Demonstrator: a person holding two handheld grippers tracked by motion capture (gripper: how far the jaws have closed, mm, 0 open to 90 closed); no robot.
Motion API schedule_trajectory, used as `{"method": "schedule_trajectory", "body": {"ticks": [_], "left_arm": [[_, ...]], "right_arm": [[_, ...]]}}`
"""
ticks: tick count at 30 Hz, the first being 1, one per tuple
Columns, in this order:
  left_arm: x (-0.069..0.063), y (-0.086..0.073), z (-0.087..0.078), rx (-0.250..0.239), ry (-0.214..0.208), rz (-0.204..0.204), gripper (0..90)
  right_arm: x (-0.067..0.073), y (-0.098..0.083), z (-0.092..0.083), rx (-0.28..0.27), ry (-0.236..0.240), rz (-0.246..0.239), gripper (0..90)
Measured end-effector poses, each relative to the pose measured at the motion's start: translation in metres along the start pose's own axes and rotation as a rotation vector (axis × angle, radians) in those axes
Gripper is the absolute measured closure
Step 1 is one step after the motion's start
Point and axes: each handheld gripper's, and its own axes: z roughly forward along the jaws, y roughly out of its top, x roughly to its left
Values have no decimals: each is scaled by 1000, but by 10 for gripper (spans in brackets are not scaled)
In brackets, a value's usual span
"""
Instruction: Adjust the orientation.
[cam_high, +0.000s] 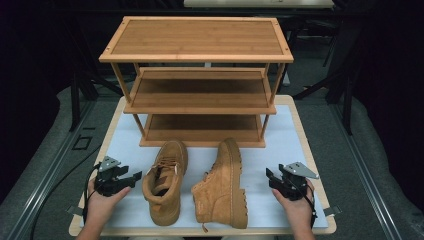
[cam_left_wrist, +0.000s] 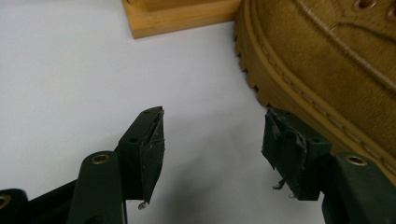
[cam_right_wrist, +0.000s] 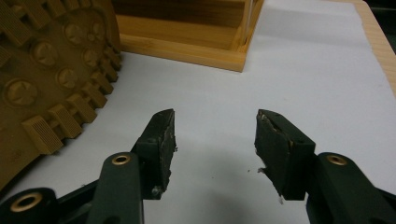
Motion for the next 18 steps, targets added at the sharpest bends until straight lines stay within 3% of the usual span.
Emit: {"method": "schedule_trajectory", "body": {"ticks": [4, 5, 8, 10, 13, 14, 18], "left_arm": [[-3, -1, -2, -2, 6, 15, 391], [-3, -1, -3, -3, -11, 12, 391], [-4, -2, -3, -7, -26, 3, 390], [-4, -3, -4, -9, -31, 2, 391], [-5, -3, -4, -7, -39, -4, 403], [-6, -3, -5, -9, -61, -16, 418], [-7, -2, -6, 1, -80, -38, 455]], "right_arm": [[0, -2, 1, 7, 6, 13, 467], [0, -2, 1, 47, 17, 36, 471], [1, -4, 1, 68, 46, 72, 521], [4, -4, 2, 45, 50, 72, 521], [7, -4, 0, 54, 40, 52, 520], [10, -4, 0, 30, 46, 45, 520], [12, -4, 0, 30, 50, 36, 521]]}}
